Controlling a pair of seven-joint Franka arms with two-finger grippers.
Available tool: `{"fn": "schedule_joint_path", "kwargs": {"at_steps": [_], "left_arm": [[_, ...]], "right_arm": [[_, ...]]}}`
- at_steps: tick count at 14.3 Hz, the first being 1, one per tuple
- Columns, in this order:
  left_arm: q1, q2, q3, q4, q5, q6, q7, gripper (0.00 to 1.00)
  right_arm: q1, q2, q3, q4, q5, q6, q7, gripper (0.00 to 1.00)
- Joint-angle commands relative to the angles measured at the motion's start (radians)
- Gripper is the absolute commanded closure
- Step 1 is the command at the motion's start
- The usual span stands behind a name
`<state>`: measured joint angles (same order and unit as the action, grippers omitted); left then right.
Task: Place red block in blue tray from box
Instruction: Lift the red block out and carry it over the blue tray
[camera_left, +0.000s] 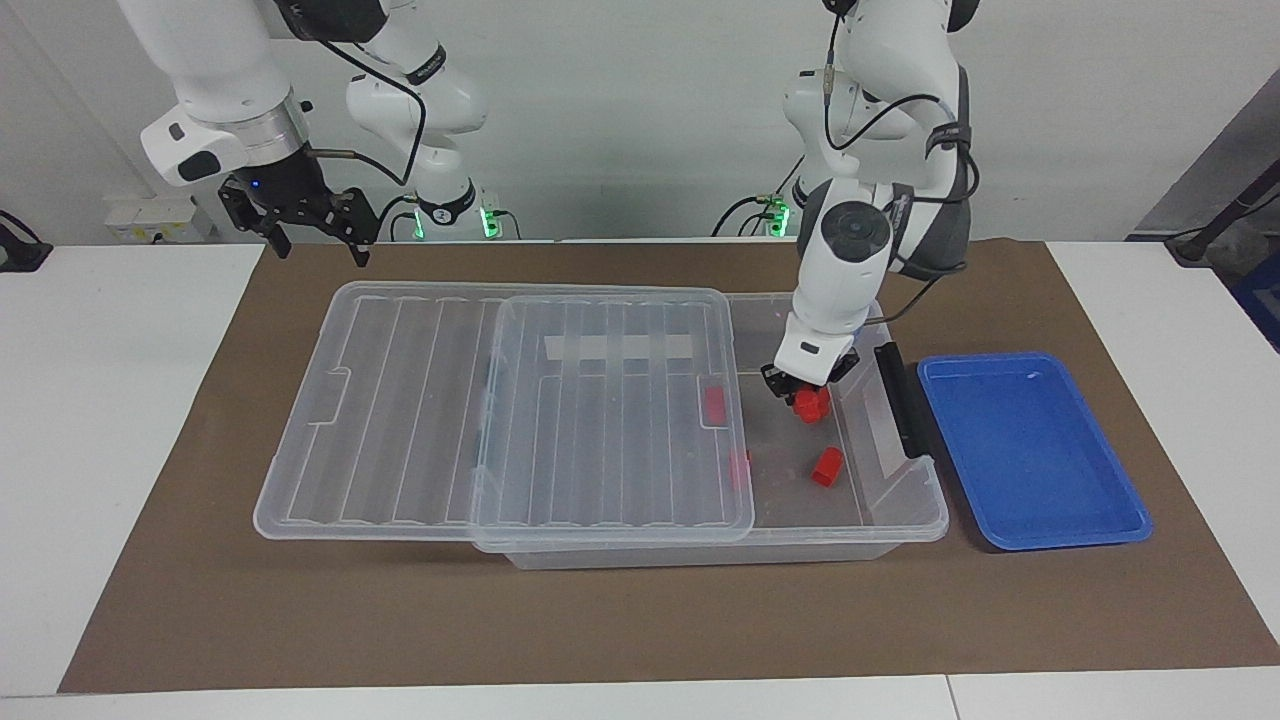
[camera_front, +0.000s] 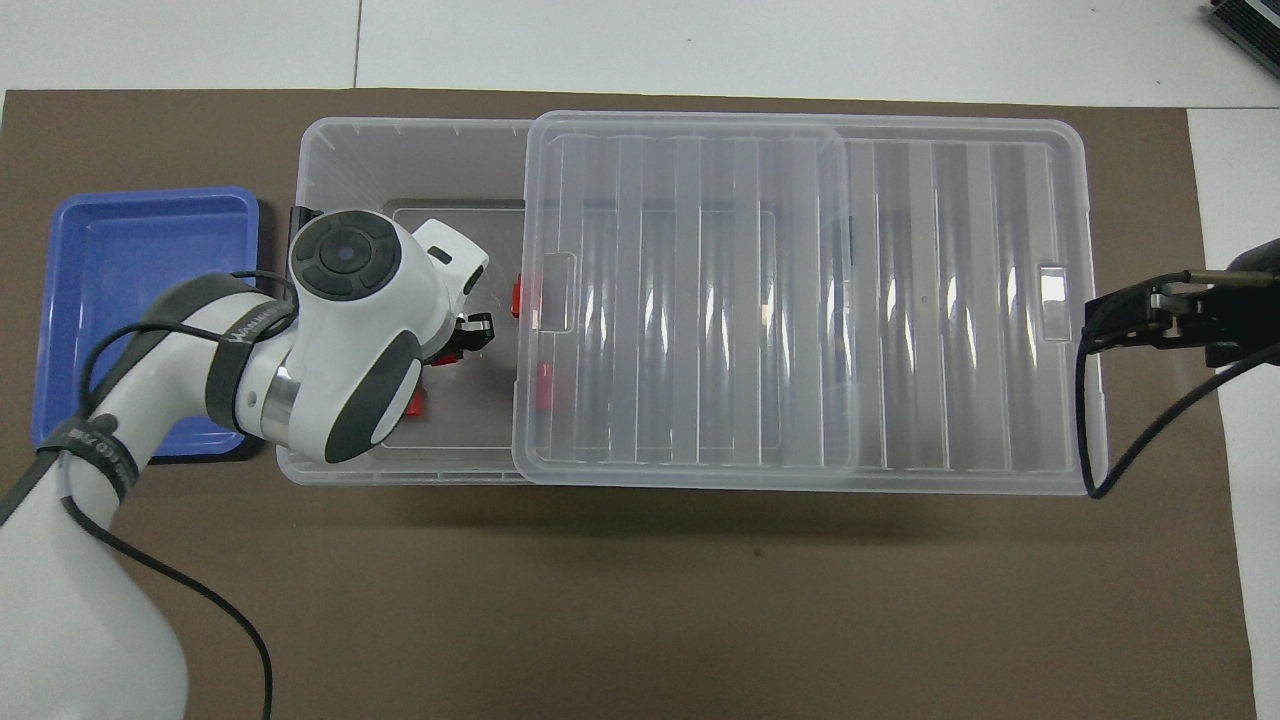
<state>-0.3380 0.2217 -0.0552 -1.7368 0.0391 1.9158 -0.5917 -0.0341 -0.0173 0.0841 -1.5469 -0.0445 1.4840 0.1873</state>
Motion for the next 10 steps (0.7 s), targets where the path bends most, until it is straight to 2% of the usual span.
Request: {"fn": "schedule_joint_path", "kwargs": {"at_steps": [1, 2, 3, 5, 6, 10], "left_arm": [[0.03, -0.007, 0.002, 0.161, -0.054, -0.188, 0.012, 1.0], [0.031, -0.007, 0.005, 0.204, -0.054, -0.249, 0.015, 1.0], [0.049, -0.007, 0.005, 0.223, -0.054, -0.282, 0.054, 1.0], [0.1, -0.024, 0.005, 0.221, -0.056, -0.311, 0.183, 1.0], [0.137, -0.028, 0.005, 0.217, -0.056, -0.317, 0.263, 1.0], [0.289, -0.03, 0.005, 0.209, -0.056, -0.307, 0.543, 0.99]], "right_arm": [[-0.015, -0.027, 0.003, -0.038, 0.034, 0.024, -0.005, 0.0], [-0.02, -0.027, 0.002, -0.051, 0.061, 0.077, -0.008, 0.09], [-0.036, -0.027, 0.002, -0.065, 0.067, 0.117, -0.009, 0.27], [-0.058, -0.023, 0.0, -0.093, 0.068, 0.166, -0.009, 0.8], [-0.07, -0.027, 0.0, -0.12, 0.068, 0.203, -0.008, 1.0], [-0.118, -0.017, -0.001, -0.199, 0.061, 0.361, -0.009, 1.0]]}}
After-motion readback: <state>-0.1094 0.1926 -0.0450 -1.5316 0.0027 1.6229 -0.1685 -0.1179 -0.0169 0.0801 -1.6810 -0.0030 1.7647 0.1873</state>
